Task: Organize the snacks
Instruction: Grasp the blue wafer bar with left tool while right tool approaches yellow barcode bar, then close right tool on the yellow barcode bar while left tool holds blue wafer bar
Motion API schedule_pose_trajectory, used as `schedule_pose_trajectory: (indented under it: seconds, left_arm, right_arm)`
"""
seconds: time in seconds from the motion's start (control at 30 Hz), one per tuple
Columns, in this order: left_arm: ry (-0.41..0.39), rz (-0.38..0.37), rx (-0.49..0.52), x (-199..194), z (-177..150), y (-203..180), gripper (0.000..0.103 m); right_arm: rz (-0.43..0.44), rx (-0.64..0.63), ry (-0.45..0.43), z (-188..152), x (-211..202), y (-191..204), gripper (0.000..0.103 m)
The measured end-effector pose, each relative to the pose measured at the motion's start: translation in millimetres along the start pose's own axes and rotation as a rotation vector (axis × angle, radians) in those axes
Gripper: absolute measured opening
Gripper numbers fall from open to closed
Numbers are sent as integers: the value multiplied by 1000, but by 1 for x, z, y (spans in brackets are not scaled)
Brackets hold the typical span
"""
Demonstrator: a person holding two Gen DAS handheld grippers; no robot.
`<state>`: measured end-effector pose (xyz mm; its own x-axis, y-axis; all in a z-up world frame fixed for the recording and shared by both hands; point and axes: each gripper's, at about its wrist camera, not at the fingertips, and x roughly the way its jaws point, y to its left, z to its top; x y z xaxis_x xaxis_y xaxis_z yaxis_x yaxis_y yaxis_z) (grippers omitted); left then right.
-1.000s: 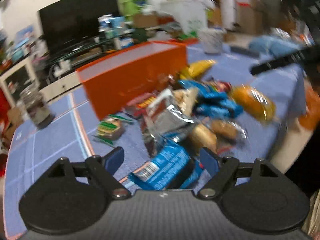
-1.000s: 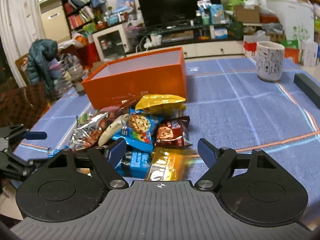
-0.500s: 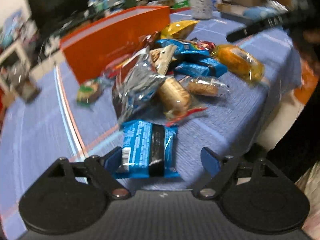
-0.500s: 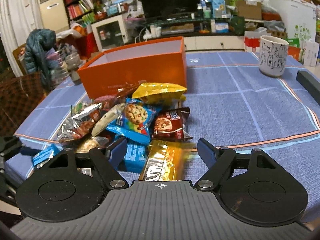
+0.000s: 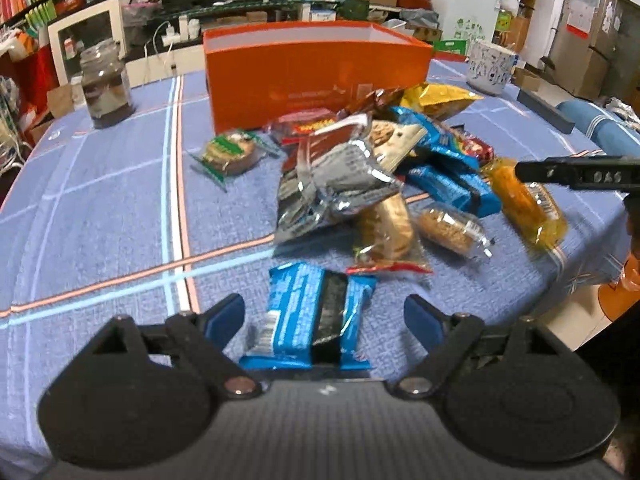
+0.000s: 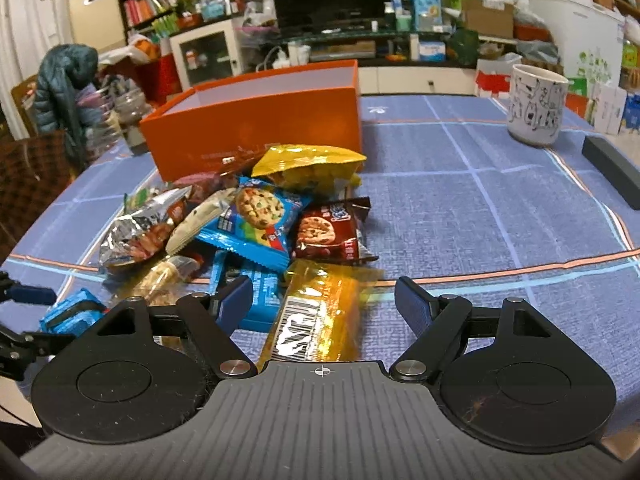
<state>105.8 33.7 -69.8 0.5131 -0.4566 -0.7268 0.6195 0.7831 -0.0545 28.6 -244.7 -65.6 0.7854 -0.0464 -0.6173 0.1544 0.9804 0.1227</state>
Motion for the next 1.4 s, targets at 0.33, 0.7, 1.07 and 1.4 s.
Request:
schedule_pose_trajectory:
  seconds: [0.33,0.7,1.07,1.4]
  left_arm:
    - [43,40,70,13,-2,-12,89]
    - [75,-28,-36,23,-4,-21,90]
    - [5,89,-104,14,2,-10,90]
    - [49,254,-198,30,7,-24,90]
  right_arm:
    - [-36,-73,72,-10,12,15,66]
    - [-86,-99,29,-7,7,11,75]
    - [-81,-83,62,-9,13,9,74]
    - [-87,-57,127,-14,26,5,67]
